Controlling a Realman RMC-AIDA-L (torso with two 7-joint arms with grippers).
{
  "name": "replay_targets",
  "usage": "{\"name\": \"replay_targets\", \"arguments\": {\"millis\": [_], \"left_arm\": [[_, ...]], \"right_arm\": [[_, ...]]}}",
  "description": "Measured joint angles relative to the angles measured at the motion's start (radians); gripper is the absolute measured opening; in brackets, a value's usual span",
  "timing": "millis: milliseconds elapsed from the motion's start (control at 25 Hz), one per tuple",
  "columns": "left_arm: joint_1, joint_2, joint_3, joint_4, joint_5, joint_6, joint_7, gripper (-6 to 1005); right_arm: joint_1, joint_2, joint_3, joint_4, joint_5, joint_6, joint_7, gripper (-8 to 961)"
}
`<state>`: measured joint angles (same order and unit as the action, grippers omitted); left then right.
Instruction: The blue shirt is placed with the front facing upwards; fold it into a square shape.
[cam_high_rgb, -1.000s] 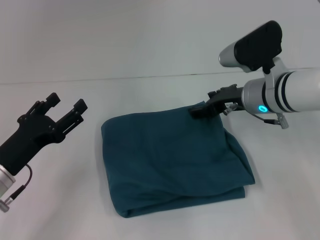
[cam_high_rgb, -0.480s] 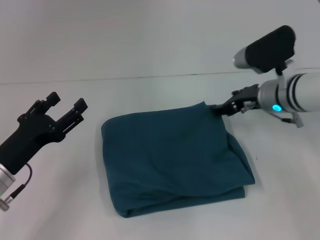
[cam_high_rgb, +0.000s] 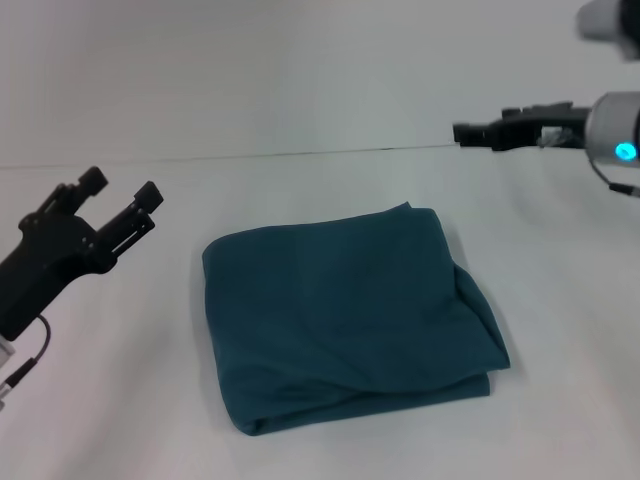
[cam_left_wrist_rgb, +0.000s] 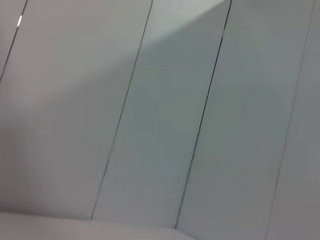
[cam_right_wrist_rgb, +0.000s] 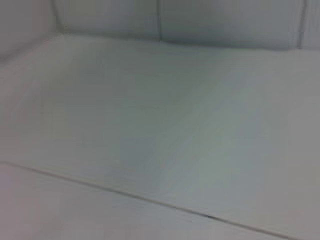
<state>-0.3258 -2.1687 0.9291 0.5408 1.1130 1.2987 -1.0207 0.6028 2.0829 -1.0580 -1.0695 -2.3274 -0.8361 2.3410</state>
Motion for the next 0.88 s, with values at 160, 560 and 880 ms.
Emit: {"name": "replay_targets", "arguments": {"millis": [160, 560, 880], "left_arm": [[0.011, 0.004, -0.012, 0.096, 0.123, 0.048, -0.059, 859], [-0.047, 0.007, 0.006, 0.304, 0.573, 0.113, -0.410, 860], [-0.103, -0.001, 0.057, 0.308, 0.716, 0.054, -0.501, 868]], "right_arm": [[-0.072, -0.001, 0.088, -0.087, 0.217, -0.230, -0.175, 841], [-0.289, 0.007, 0.184, -0.101, 0.376, -0.667, -0.522, 894], [-0.307, 0.014, 0.127, -0.082, 0.307, -0.654, -0.529, 927]]}}
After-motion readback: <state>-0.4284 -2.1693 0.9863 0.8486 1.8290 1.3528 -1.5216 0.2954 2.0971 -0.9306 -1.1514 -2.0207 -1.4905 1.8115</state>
